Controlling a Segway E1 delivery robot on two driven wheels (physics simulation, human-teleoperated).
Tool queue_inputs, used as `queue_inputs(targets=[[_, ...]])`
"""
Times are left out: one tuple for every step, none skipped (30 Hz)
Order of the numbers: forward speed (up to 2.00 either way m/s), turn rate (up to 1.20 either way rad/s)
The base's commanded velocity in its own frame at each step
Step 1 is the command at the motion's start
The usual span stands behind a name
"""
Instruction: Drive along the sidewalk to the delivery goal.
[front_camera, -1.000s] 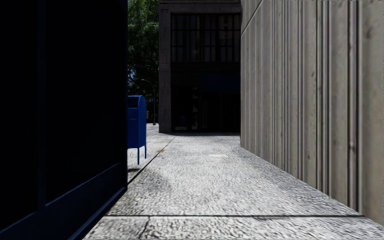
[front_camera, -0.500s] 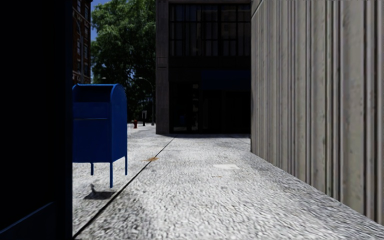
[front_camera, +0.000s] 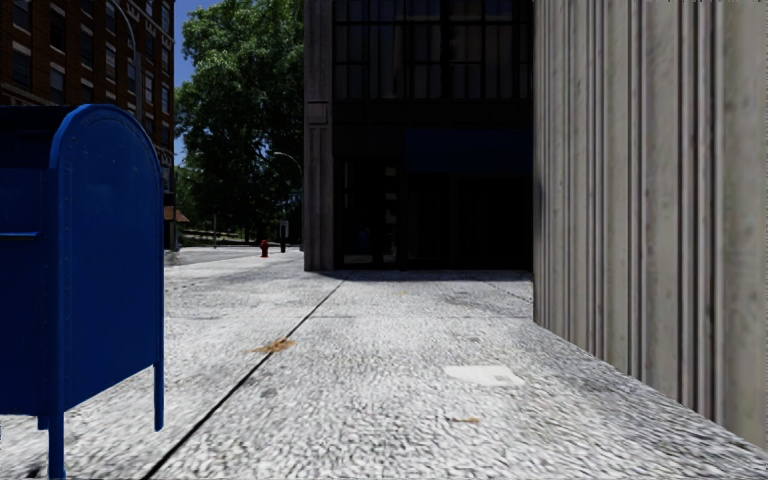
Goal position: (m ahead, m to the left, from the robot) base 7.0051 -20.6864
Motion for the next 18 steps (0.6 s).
queue_inputs(targets=[[2.00,0.00],[2.00,0.00],[2.00,0.00],[2.00,0.00],[2.00,0.00],[2.00,0.00],[2.00,0.00],[2.00,0.00],[2.00,0.00],[2.00,0.00],[2.00,0.00],[2.00,0.00],[2.00,0.00],[2.00,0.00],[2.00,0.00],[2.00,0.00],[2.00,0.00],[2.00,0.00]])
